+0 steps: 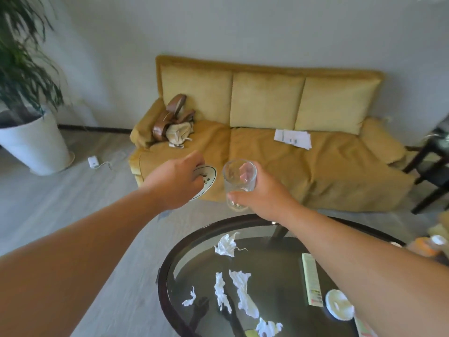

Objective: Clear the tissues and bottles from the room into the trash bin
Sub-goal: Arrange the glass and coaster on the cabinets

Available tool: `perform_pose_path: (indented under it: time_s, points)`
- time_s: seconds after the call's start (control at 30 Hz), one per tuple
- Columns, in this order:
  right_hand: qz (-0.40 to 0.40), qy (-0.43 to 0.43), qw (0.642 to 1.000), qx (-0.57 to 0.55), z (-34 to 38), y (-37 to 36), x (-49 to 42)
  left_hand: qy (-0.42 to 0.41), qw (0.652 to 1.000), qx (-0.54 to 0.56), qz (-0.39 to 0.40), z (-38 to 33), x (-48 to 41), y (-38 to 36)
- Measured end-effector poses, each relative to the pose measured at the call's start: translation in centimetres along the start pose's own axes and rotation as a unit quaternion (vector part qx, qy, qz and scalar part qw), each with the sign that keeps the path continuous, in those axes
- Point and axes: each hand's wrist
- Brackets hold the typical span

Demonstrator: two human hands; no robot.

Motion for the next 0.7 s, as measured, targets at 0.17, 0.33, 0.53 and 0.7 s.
perform_pose_path:
  time_s: [0.17,0.33,0.53,0.7]
  points:
    - [-0.064,-0.024,0.998,-0.005,3.0,0.8,6.8,-0.079,0.997,-0.014,0.006,-2.9,3.2,1.6]
    - [-0.124,-0.05,0.991,-0.019,4.7,1.8,14.1,-0.151,0.988,-0.022,0.017,-6.7,5.7,2.5]
    - [-0.198,-0.083,0.977,-0.002,5.3,4.2,22.3,-0.236,0.971,-0.024,0.029,-13.9,8.3,2.5]
    - [-0.268,-0.108,0.957,0.015,4.2,6.8,29.9,-0.301,0.953,-0.025,0.028,-21.1,10.4,1.0]
Point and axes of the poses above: each hand's wrist, its own x-axis away from the middle knuckle, its own y-axis out of the back of the hand, z = x × y, and after that the axes turned 8 degrees about z, right-handed
